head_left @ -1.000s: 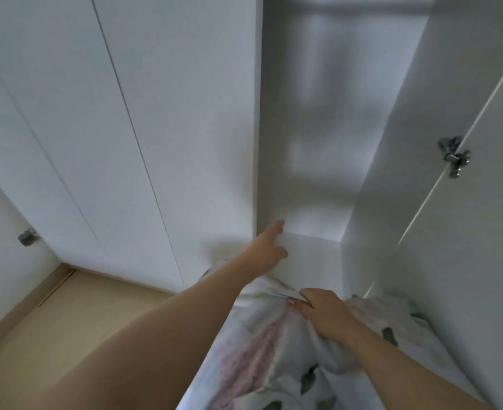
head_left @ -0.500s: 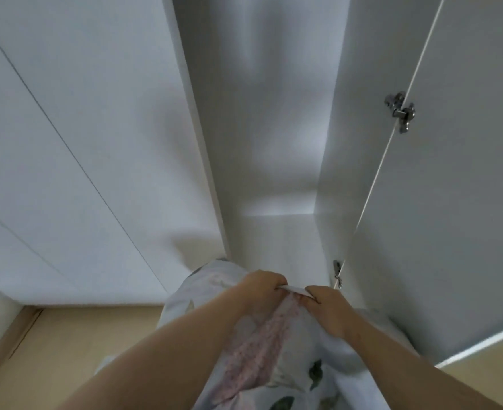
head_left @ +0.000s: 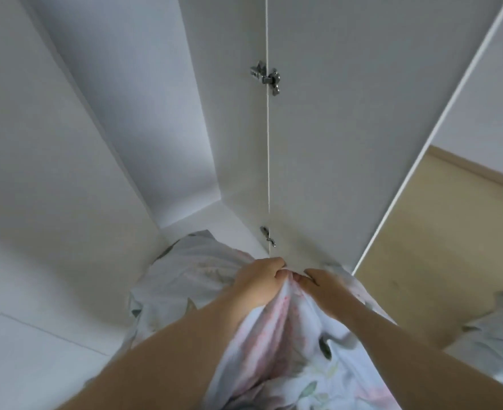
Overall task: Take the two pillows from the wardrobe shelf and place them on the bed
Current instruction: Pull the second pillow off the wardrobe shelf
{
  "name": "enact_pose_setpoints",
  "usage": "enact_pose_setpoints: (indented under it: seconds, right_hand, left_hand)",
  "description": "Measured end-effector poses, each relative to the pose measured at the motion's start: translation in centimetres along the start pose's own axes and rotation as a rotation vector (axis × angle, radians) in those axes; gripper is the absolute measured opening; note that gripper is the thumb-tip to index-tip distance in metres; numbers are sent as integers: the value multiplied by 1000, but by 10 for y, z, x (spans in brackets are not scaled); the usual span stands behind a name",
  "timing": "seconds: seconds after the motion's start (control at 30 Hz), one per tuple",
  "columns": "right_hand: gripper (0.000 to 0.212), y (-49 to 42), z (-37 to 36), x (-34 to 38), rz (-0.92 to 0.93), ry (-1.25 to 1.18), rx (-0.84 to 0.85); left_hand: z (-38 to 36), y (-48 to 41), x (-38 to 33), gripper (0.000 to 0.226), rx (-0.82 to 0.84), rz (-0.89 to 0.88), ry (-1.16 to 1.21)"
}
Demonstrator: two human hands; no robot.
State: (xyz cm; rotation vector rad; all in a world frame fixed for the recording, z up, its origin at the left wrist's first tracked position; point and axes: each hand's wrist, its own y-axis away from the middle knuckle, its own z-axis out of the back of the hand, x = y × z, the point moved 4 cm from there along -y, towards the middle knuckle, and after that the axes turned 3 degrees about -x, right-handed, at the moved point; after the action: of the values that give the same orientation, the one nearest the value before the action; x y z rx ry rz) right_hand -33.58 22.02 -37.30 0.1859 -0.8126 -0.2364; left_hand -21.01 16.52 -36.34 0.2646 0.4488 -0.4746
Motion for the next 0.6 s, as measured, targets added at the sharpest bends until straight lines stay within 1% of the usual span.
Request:
enact_pose_setpoints:
  seconds: [0.07,0.13,0.17,0.2,0.27,0.33,0.37,0.43,0.5,0.57,0.6]
  right_hand:
    - [38,19,8,-13,-61,19,-51]
    - [39,28,18,-26,-122,-14,-66]
    - [37,28,22,-30,-155,-84,-75]
    - [33,26,31,-36,-214,-223,-126]
    - [25,22,59,-50,-336,-514,-313]
    - [17,16,95,-59,-414,-641,-494]
    - [16,11,113,-63,-431,-672,-560]
    - [37,1,146,-68,-449,-687,-627]
    - [53,-11,172,-64,-410,-666,-621]
    - [57,-22,187,-51,-330,-659,-603]
    - [52,-26,191,-44,-277,-673,-584]
  left_hand:
    - [-11,1,-14,26,48,-56,25]
    - [-20,1,-29,26,81,-86,46]
    - [-24,2,-33,27,94,-85,55]
    - [-28,2,-39,27,113,-85,65]
    - [-35,1,-51,27,156,-91,83]
    - [-42,3,-58,25,192,-93,89]
    - [-44,4,-61,30,202,-93,90]
    - [-50,5,-65,37,211,-86,100]
    - [-50,5,-70,32,212,-75,126]
    - [-49,3,-75,35,202,-66,130]
    - [-49,2,-77,39,196,-68,121]
